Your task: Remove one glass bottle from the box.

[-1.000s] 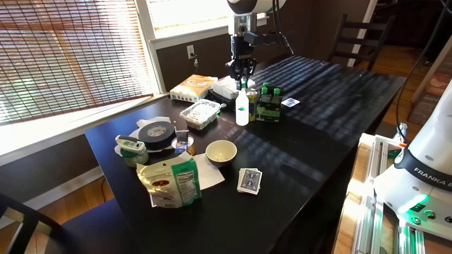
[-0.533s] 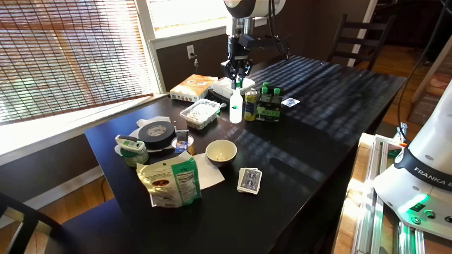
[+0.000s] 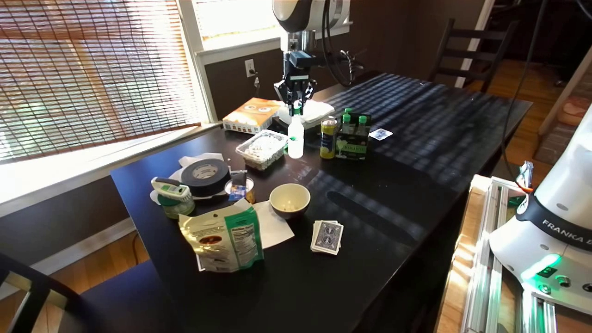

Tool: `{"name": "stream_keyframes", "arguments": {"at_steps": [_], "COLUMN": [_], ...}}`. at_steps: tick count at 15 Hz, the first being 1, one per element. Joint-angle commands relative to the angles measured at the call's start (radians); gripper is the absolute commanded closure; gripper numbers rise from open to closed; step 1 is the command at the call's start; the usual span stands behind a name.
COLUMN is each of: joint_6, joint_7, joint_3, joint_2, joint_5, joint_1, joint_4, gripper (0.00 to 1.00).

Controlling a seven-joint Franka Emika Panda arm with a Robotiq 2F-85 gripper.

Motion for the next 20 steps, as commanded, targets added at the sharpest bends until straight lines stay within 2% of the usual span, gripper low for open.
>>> {"name": "stream_keyframes", "arguments": {"at_steps": [1, 7, 12, 14, 20], "joint_6": [-0.095, -0.148, -0.128, -0.12, -0.053], "joint_7": [0.052, 0.071, 0.079, 0.093, 0.218], "joint_3": [-0.015, -0.034, -0.025, -0.029, -0.086], "joint_2": [0.126, 0.223, 0.283, 0.298, 0.282], "joint_5": [0.013, 0.065, 0.131, 0.144, 0.078], "joint_1": [-0.013, -0.085, -0.131, -0.132, -0.077], "joint_4": [0.167, 0.279, 0.332, 0.347, 0.321], "gripper": [0.93, 0.93, 0.93, 0.93, 0.93]}}
